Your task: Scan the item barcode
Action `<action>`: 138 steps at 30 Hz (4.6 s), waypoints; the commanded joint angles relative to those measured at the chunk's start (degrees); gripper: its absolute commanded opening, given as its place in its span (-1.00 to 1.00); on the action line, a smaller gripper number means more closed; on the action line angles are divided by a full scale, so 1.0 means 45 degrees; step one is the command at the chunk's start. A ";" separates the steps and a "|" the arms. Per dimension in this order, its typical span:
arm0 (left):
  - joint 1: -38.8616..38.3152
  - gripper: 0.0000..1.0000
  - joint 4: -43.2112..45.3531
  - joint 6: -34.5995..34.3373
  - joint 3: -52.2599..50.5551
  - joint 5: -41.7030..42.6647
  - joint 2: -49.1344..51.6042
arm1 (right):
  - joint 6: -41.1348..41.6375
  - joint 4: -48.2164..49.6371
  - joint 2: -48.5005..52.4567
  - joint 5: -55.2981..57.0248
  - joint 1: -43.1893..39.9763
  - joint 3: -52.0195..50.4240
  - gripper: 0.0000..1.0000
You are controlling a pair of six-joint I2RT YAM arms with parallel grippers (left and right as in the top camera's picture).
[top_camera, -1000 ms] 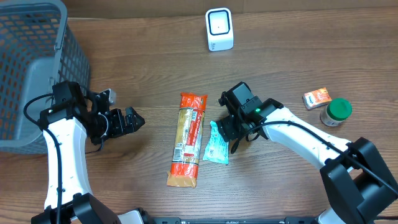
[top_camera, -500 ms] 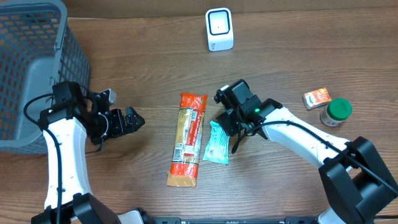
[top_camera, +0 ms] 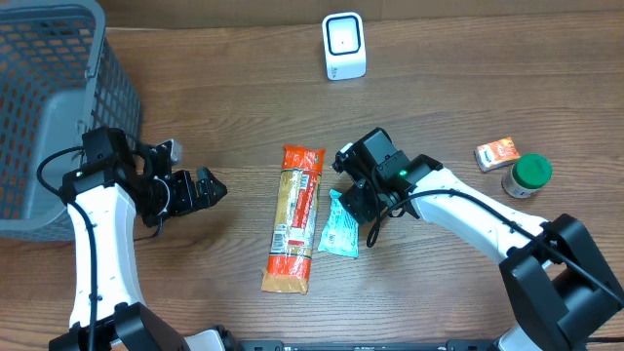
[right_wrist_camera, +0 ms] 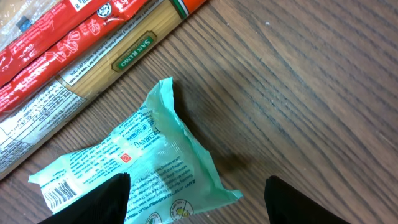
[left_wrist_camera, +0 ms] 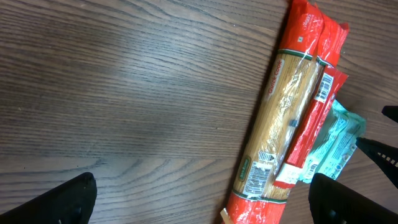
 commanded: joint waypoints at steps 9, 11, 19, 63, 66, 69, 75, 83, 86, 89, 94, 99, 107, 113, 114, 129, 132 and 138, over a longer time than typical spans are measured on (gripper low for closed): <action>-0.0087 0.99 0.0049 0.0194 0.0000 0.0185 0.0053 | -0.0078 0.0656 0.0369 0.1005 -0.0019 -0.1088 0.33; -0.0087 0.99 0.0053 0.0194 0.0000 0.0185 0.0053 | 0.0782 0.0272 0.0345 0.1613 -0.0160 -0.1078 0.13; -0.0087 0.99 0.0049 0.0189 0.0000 0.0185 0.0053 | 0.1554 -0.0316 -0.0515 0.1841 -0.1224 -0.1078 0.18; -0.0087 0.99 0.0053 0.0194 0.0000 0.0185 0.0053 | 0.1161 -0.1715 0.0136 -0.0835 -0.1666 0.0248 0.41; -0.0087 1.00 0.0053 0.0194 0.0000 0.0189 0.0053 | 0.1161 -0.1127 0.0141 -0.0714 -0.1734 0.0204 0.46; -0.0087 0.99 0.0053 0.0194 0.0000 0.0185 0.0053 | 0.1166 -0.0481 0.0151 0.0015 -0.1729 0.0068 0.50; -0.0087 0.99 0.0053 0.0194 0.0000 0.0185 0.0053 | 0.1166 -0.0311 0.0180 0.0248 -0.1729 -0.0010 0.49; -0.0087 0.99 0.0053 0.0194 0.0000 0.0185 0.0053 | 0.1161 -0.0374 0.0180 0.0257 -0.1729 -0.0452 0.18; -0.0087 0.99 0.0053 0.0194 0.0000 0.0189 0.0053 | 0.1166 0.0155 0.0180 0.0257 -0.1729 -0.0937 -0.03; -0.0087 0.99 0.0049 0.0194 0.0000 0.0185 0.0053 | 0.1161 0.0525 0.0180 0.0257 -0.1729 -0.1384 -0.39; -0.0087 0.99 0.0053 0.0194 0.0000 0.0189 0.0053 | 0.1166 0.0476 0.0058 0.0257 -0.1729 -0.1321 -0.92; -0.0087 0.99 0.0049 0.0194 0.0000 0.0185 0.0053 | 0.1166 -0.0248 -0.1035 0.0257 -0.1729 -0.0277 -0.93; -0.0087 0.99 0.0053 0.0194 0.0000 0.0189 0.0053 | 0.1171 -0.0656 -0.3215 -0.0019 -0.1729 0.0918 -0.92; -0.0087 0.99 0.0053 0.0194 0.0000 0.0185 0.0053 | 0.1166 -0.0656 -0.4420 0.0165 -0.1715 0.0957 -0.93; -0.0087 0.99 0.0053 0.0194 0.0000 0.0185 0.0053 | 0.1161 -0.0656 -0.4517 0.0170 -0.1715 0.0957 -0.93; -0.0087 0.99 0.0053 0.0194 0.0000 0.0189 0.0053 | 0.1899 -0.5319 -0.2516 0.2725 -0.1719 0.8301 -0.94; -0.0087 0.99 0.0053 0.0194 0.0000 0.0189 0.0053 | 0.1894 -0.7665 -0.0418 0.3614 -0.1715 1.1978 -0.94; -0.0087 0.99 0.0049 0.0194 0.0000 0.0185 0.0053 | 0.1379 -0.8189 0.3007 0.5411 -0.1462 1.6529 -0.93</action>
